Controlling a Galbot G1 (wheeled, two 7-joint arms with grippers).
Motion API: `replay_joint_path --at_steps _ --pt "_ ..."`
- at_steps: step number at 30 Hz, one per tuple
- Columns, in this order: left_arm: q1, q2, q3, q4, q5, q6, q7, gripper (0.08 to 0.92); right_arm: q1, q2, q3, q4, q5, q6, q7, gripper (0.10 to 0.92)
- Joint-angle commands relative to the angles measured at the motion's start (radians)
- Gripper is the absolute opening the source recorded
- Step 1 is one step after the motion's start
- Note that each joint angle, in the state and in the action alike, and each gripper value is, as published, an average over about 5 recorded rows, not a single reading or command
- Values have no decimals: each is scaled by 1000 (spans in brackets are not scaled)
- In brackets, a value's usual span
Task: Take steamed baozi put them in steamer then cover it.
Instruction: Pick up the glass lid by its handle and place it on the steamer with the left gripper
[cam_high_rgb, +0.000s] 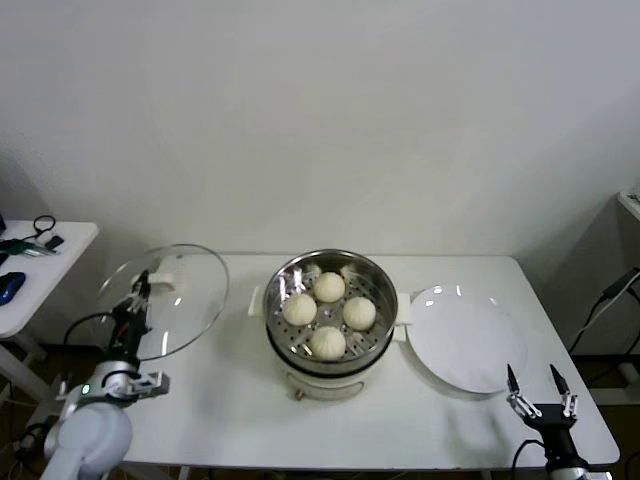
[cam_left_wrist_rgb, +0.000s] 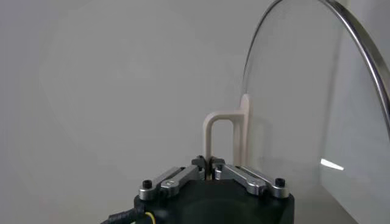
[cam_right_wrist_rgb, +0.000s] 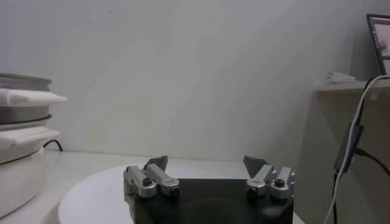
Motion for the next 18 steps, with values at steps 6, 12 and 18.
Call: replay_joint_path --at_steps 6,12,18 --pt "-162 -118 420 -272 286 261 273 133 32 -2 -25 -33 -19 -9 18 823" --pt "-229 -245 575 -229 389 313 331 133 49 -7 -33 -52 -13 -6 19 823" --pt "-274 -368 661 -129 456 328 344 133 57 -16 -39 -63 6 -7 18 823"
